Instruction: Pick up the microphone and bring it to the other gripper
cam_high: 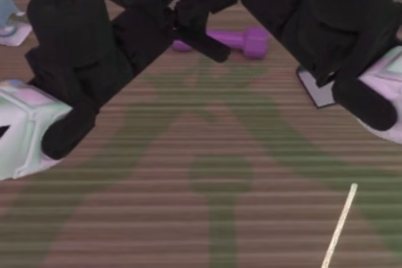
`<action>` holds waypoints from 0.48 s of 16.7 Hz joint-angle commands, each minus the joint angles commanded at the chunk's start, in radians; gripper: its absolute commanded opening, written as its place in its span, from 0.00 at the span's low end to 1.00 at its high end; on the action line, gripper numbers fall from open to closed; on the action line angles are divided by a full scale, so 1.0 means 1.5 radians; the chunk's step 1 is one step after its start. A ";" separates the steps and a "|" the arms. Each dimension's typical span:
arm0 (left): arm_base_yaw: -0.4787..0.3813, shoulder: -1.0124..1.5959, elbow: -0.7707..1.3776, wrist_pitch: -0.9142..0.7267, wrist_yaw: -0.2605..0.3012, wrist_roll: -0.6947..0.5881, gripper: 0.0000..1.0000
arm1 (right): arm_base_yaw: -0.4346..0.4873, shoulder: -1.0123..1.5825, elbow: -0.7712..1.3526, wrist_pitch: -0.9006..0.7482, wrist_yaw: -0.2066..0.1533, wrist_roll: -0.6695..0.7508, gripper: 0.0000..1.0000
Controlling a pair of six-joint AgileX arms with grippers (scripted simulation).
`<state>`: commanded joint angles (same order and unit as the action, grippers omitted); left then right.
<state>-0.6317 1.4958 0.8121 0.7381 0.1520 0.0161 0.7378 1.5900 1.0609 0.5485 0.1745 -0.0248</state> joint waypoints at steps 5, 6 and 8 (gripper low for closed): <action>0.000 0.000 0.000 0.000 0.000 0.000 1.00 | 0.000 0.000 0.000 0.000 0.000 0.000 0.00; 0.000 0.000 0.000 0.000 0.000 0.000 1.00 | 0.000 0.000 0.000 0.000 0.000 0.000 0.00; 0.000 0.000 0.000 0.000 0.000 0.000 1.00 | 0.000 0.000 0.000 0.000 0.000 0.000 0.00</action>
<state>-0.6317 1.4958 0.8121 0.7381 0.1520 0.0161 0.7378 1.5900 1.0609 0.5485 0.1745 -0.0248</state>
